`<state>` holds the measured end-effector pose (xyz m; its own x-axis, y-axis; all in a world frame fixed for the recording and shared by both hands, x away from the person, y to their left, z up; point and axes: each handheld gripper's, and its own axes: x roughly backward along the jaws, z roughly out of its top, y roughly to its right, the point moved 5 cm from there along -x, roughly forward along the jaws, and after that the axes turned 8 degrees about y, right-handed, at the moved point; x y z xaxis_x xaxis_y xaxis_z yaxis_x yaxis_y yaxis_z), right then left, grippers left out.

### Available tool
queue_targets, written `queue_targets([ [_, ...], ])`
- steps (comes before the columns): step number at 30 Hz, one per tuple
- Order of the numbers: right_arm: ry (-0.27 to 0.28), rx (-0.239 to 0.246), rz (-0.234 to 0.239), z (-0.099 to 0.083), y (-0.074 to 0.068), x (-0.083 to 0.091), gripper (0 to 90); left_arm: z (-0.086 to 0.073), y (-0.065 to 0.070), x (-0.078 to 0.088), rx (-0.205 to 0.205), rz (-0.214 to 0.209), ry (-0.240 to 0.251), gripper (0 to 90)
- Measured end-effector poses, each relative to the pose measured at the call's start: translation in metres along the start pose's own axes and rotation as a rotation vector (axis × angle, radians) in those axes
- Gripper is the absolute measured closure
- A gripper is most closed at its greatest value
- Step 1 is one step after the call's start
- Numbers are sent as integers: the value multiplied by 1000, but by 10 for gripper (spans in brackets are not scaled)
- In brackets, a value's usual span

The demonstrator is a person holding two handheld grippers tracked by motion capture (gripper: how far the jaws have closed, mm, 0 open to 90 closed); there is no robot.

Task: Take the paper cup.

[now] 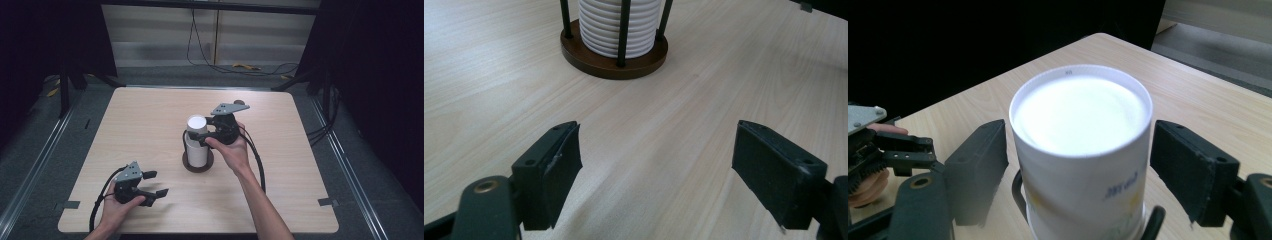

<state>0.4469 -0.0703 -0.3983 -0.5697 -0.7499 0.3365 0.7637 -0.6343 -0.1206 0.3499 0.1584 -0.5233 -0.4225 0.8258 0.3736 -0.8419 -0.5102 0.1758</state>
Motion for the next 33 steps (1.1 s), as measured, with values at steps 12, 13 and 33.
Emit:
queue_targets([
  [12, -21, 10, -3, 2, -1, -9, 262, -1, 0, -1, 8, -7, -8, 195],
  [13, -20, 8, -3, 3, -1, -9, 262, -1, 0, -1, 8, -6, -9, 195],
  [33, 15, -1, -33, 6, 0, -7, 327, -2, 0, -2, 11, -8, -12, 195],
])
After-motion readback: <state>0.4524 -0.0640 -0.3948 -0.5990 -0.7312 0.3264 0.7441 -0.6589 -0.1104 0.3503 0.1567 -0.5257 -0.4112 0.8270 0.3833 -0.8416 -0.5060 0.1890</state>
